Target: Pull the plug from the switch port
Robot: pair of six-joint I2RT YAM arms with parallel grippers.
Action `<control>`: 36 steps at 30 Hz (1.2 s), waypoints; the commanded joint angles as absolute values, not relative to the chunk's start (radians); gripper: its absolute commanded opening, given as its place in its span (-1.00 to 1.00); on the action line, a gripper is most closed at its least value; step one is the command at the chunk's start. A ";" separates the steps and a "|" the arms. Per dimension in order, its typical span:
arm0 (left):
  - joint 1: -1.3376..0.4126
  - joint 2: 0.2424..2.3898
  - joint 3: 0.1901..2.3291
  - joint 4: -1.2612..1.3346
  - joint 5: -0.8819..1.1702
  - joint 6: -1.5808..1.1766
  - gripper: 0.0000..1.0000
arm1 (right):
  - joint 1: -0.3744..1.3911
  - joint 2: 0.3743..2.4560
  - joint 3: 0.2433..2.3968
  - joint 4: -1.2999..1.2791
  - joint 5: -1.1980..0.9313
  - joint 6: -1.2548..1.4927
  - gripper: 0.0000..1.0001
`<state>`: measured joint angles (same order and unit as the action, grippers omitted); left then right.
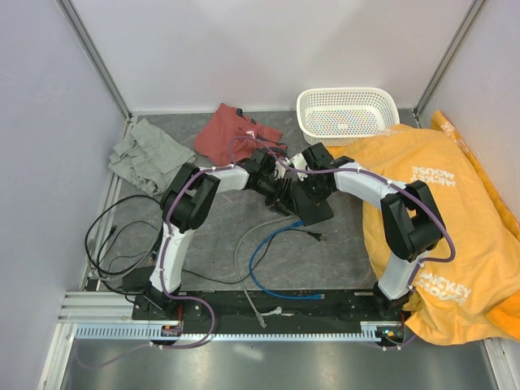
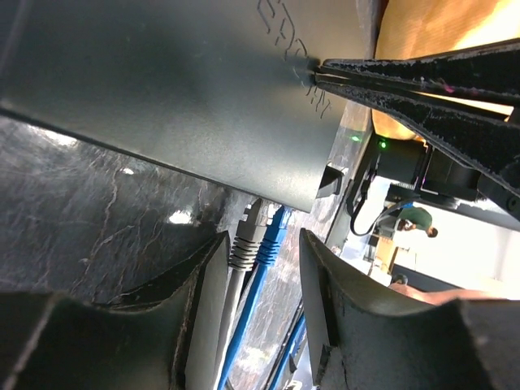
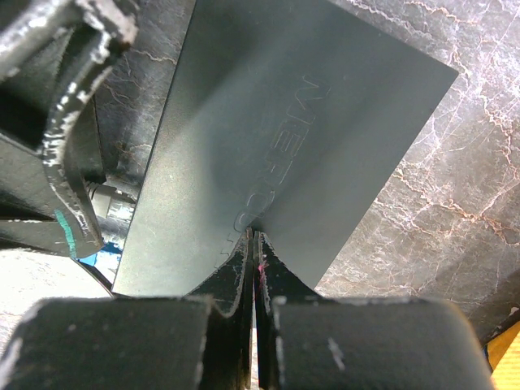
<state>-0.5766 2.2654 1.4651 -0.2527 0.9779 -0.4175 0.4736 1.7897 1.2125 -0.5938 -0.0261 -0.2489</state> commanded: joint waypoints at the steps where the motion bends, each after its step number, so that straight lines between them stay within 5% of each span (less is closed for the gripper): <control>1: -0.583 2.264 1.466 -0.284 0.766 -0.425 -0.03 | 0.459 1.804 1.200 -0.623 0.012 -0.256 -1.00; 7: -0.583 2.267 1.486 -0.353 0.684 -0.433 -0.24 | 0.459 1.804 1.195 -0.626 0.011 -0.255 -0.99; 23: -0.595 2.302 1.578 -0.360 0.746 -0.482 -0.31 | 0.457 1.809 1.192 -0.629 0.008 -0.250 -1.00; 27: -0.595 2.307 1.571 -0.362 0.750 -0.503 -0.47 | 0.457 1.815 1.197 -0.632 0.012 -0.245 -1.00; 36: -0.594 2.249 1.372 -0.040 0.928 -0.684 -0.18 | 0.457 1.868 1.252 -0.632 0.005 -0.222 -0.99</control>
